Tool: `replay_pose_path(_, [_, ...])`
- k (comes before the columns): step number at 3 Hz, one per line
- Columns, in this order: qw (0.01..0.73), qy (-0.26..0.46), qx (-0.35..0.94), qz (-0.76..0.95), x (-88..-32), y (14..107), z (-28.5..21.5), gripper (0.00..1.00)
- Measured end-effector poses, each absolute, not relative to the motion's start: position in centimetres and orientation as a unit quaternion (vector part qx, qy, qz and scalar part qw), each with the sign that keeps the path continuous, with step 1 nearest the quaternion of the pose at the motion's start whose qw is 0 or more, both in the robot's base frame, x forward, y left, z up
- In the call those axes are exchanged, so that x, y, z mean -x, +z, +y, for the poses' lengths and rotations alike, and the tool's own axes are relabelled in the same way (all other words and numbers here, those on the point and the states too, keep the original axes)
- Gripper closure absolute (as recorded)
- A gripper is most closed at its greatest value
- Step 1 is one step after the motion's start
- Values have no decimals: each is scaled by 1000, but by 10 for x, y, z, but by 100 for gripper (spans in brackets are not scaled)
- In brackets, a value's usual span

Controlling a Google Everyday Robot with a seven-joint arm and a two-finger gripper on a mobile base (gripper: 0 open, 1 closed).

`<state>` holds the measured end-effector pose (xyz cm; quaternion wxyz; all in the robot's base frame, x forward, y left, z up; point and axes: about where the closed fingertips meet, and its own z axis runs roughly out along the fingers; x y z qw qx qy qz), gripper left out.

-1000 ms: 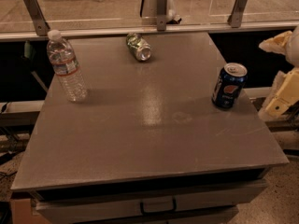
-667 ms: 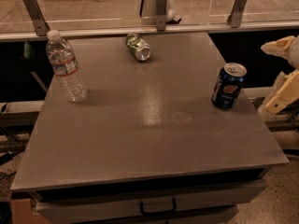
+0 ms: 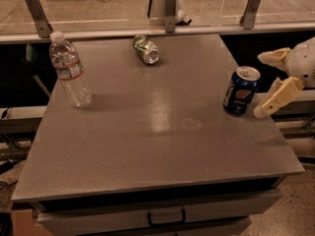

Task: Move pepsi can near water bottle

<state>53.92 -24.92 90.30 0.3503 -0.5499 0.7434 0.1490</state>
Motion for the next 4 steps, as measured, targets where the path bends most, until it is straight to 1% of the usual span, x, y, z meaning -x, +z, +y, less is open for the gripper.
replay_pose_path(1, [359,181,540,739,-552,889,-242,18])
replay_pose_path(3, [381,225,527,726,-561,903,-226,64])
replay_pose_path(4, [381,228,528,724,-562,903,-223,89])
